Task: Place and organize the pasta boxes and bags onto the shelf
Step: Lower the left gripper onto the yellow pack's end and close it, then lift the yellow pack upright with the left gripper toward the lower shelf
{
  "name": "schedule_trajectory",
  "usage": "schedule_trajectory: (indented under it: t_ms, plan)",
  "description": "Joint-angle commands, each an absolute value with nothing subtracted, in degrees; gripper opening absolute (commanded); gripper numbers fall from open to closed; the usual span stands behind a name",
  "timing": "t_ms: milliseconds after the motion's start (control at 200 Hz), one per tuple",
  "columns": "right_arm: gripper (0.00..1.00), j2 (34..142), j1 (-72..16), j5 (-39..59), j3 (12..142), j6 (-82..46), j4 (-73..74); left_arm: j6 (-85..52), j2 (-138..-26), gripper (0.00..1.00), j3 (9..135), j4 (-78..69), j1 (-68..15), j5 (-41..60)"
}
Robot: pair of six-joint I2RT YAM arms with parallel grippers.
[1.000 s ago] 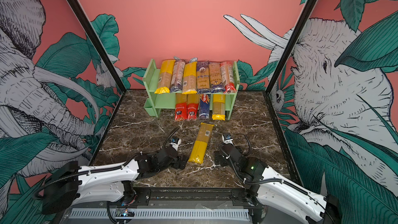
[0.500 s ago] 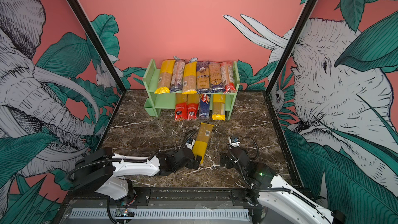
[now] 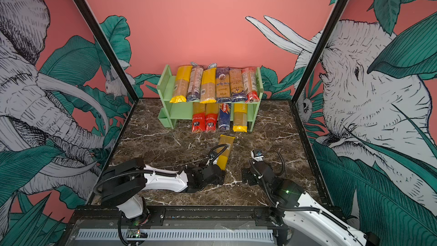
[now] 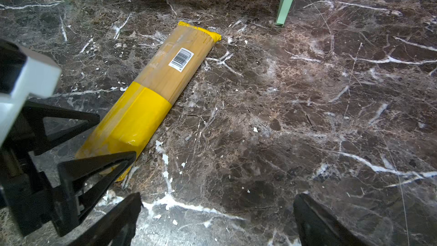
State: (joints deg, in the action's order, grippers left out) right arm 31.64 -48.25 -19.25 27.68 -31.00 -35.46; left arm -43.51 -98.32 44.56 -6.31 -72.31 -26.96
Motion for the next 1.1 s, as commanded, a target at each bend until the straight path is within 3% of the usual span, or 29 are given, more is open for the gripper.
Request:
schedule_trajectory:
  t_ms: [0, 355, 420, 530, 575, 600, 880, 1095]
  plan:
    - [0.99, 30.9, -47.9, -19.6, 27.0, -30.5, -35.9, -46.0, -100.3, 0.99, 46.4, -3.4, -72.9, -29.8]
    - [0.99, 29.9, -47.8, -19.6, 26.8, -30.4, -35.9, -51.8, -104.9, 0.97, 45.7, -0.7, -76.6, -34.6]
    - [0.99, 30.1, -47.8, -19.4, 26.9, -30.3, -35.9, -51.8, -105.5, 0.85, 45.6, -1.3, -76.6, -34.6]
    - [0.99, 30.2, -47.9, -19.0, 27.0, -30.4, -36.1, -50.9, -105.9, 0.51, 45.0, -3.2, -76.6, -34.4]
    - [0.99, 30.0, -47.8, -19.0, 27.1, -30.5, -36.2, -50.7, -105.5, 0.3, 44.6, -3.5, -76.6, -34.4]
    - [0.99, 30.0, -47.8, -19.0, 27.2, -30.5, -36.3, -50.7, -105.2, 0.25, 44.3, -3.8, -76.6, -34.5]
    - [0.99, 28.9, -47.8, -19.2, 28.7, -30.8, -38.0, -49.7, -100.8, 0.0, 40.6, -4.4, -76.6, -35.4]
    - [0.99, 29.0, -47.8, -18.9, 29.9, -31.0, -38.6, -49.7, -94.2, 0.0, 37.9, -1.1, -77.1, -35.8]
